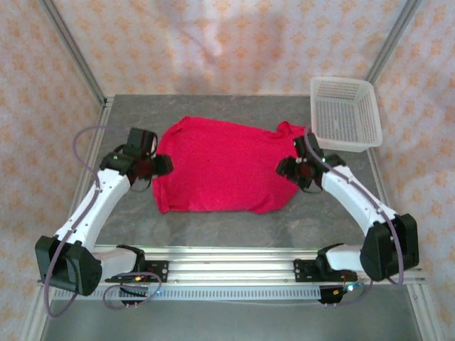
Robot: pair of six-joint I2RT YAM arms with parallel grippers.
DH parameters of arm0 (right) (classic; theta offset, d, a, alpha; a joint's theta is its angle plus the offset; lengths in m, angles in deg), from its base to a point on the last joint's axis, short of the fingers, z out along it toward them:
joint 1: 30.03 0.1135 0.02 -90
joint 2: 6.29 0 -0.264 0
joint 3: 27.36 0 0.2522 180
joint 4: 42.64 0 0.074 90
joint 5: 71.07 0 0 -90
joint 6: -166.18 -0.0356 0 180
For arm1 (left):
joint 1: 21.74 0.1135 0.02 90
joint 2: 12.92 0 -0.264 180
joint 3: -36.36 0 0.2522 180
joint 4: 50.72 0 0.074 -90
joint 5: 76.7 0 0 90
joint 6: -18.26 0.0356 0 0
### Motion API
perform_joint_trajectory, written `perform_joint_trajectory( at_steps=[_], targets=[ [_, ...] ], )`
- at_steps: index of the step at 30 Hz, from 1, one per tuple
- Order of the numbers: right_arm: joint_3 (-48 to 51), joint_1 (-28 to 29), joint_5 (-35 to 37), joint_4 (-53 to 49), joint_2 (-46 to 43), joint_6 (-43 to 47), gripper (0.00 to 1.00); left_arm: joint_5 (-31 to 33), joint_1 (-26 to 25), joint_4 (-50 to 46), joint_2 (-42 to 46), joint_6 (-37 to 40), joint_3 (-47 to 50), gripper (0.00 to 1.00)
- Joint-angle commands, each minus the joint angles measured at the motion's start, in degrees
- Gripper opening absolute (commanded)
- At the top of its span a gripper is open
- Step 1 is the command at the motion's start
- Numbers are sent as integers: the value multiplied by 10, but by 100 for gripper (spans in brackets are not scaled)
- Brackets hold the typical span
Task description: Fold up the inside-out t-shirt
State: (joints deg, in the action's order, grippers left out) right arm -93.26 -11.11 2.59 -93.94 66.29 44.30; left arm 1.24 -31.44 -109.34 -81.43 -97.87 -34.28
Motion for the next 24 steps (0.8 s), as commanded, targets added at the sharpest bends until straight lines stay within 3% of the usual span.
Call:
perform_joint_trajectory(
  at_steps=[1, 6, 12, 17, 24],
  targets=[
    [59, 17, 10, -5, -40, -20, 58, 20, -1, 15, 12, -25, 78, 45],
    [132, 51, -6, 29, -62, -57, 61, -12, -2, 94, 9, -61, 170, 46],
    [163, 66, -29, 127, -21, -96, 63, -13, -2, 152, -43, -62, 180, 43],
    [154, 66, -3, 195, 15, -109, 63, 2, -2, 153, -85, -48, 168, 27],
    [133, 66, -25, 187, 60, -106, 63, 34, -2, 114, -77, -29, 162, 30]
  ],
)
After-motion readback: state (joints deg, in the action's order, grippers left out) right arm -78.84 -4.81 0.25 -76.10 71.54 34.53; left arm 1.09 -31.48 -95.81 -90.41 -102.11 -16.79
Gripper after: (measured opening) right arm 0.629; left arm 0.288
